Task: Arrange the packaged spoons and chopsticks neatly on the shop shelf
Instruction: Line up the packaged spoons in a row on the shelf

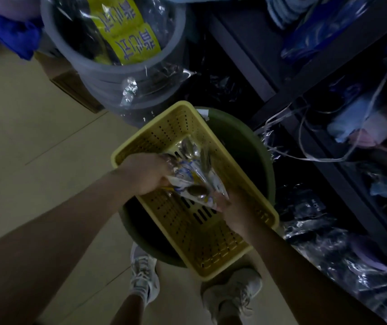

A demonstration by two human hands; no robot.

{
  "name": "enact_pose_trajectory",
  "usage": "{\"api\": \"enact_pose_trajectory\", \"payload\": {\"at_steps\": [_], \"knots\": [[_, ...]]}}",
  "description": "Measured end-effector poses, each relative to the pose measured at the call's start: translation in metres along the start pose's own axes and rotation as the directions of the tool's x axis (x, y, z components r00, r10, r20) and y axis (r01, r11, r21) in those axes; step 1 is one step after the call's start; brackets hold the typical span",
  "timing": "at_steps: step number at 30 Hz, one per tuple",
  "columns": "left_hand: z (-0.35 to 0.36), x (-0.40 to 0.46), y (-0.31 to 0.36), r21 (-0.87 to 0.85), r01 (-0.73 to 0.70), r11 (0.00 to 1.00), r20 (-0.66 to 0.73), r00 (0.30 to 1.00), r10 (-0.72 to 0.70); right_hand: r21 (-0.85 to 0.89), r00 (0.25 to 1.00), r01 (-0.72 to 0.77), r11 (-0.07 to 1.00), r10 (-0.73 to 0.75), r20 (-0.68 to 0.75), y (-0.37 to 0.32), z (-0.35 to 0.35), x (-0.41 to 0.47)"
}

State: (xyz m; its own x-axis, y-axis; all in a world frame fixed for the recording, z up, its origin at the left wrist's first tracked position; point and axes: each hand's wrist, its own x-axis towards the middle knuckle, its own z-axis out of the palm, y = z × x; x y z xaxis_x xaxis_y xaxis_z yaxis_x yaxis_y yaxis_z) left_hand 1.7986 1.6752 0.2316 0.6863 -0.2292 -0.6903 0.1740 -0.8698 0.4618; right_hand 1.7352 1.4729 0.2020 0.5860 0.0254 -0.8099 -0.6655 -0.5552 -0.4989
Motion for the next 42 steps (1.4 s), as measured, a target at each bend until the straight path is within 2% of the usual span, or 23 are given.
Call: {"api": "enact_pose_trajectory", "payload": {"at_steps": [2,5,9,11,14,18,21,24,26,28,30,33,36,38,40,42], "knots": [[-0.014,-0.027,-0.004,-0.121,-0.047,0.992,0.000,0.999,0.047,0.102,0.998,0.044,0.994,-0.049,0.048,-0.011,-0.018,-0.029],[-0.052,-0.079,0.014,-0.279,-0.128,0.952,-0.033,0.992,0.124,0.130,0.992,0.116,0.985,-0.122,0.039,-0.035,-0.050,-0.084],[-0.102,-0.158,0.066,-0.586,-0.269,0.765,-0.123,0.962,0.244,0.158,0.961,0.262,0.952,-0.242,-0.136,-0.074,-0.096,-0.180],[-0.124,-0.194,0.098,-0.655,-0.322,0.684,-0.148,0.942,0.302,0.206,0.932,0.334,0.920,-0.289,-0.220,-0.094,-0.118,-0.232],[-0.152,-0.241,0.149,-0.675,-0.404,0.617,-0.150,0.894,0.422,0.165,0.861,0.443,0.881,-0.367,-0.353,-0.116,-0.144,-0.314],[-0.178,-0.291,0.227,-0.697,-0.493,0.520,-0.111,0.791,0.602,0.137,0.714,0.567,0.812,-0.401,-0.574,-0.131,-0.176,-0.410],[-0.189,-0.326,0.289,-0.682,-0.595,0.427,-0.089,0.646,0.758,0.150,0.607,0.640,0.754,-0.375,-0.701,-0.137,-0.211,-0.480],[-0.195,-0.357,0.353,-0.672,-0.665,0.325,-0.104,0.520,0.848,0.223,0.553,0.724,0.653,-0.355,-0.754,-0.138,-0.252,-0.545],[-0.196,-0.370,0.394,-0.703,-0.664,0.255,-0.139,0.480,0.866,0.280,0.542,0.760,0.587,-0.335,-0.771,-0.140,-0.281,-0.574],[-0.195,-0.376,0.434,-0.736,-0.639,0.224,-0.183,0.506,0.843,0.302,0.524,0.779,0.549,-0.307,-0.794,-0.144,-0.313,-0.590],[-0.194,-0.380,0.466,-0.754,-0.606,0.254,-0.212,0.590,0.779,0.334,0.513,0.789,0.515,-0.255,-0.820,-0.148,-0.347,-0.593],[-0.195,-0.379,0.499,-0.778,-0.575,0.252,-0.286,0.683,0.672,0.448,0.550,0.766,0.460,-0.110,-0.828,-0.158,-0.394,-0.578],[-0.198,-0.377,0.526,-0.804,-0.563,0.190,-0.352,0.709,0.611,0.399,0.537,0.693,0.600,-0.062,-0.841,-0.165,-0.435,-0.550],[-0.201,-0.374,0.543,-0.808,-0.555,0.195,-0.350,0.720,0.600,0.348,0.509,0.649,0.676,-0.045,-0.860,-0.169,-0.458,-0.534],[-0.205,-0.368,0.557,-0.796,-0.548,0.257,-0.303,0.729,0.614,0.291,0.473,0.609,0.738,-0.043,-0.880,-0.173,-0.476,-0.522],[-0.208,-0.362,0.567,-0.684,-0.615,0.393,-0.277,0.717,0.640,0.264,0.449,0.591,0.763,-0.039,-0.893,-0.177,-0.488,-0.514]]}}
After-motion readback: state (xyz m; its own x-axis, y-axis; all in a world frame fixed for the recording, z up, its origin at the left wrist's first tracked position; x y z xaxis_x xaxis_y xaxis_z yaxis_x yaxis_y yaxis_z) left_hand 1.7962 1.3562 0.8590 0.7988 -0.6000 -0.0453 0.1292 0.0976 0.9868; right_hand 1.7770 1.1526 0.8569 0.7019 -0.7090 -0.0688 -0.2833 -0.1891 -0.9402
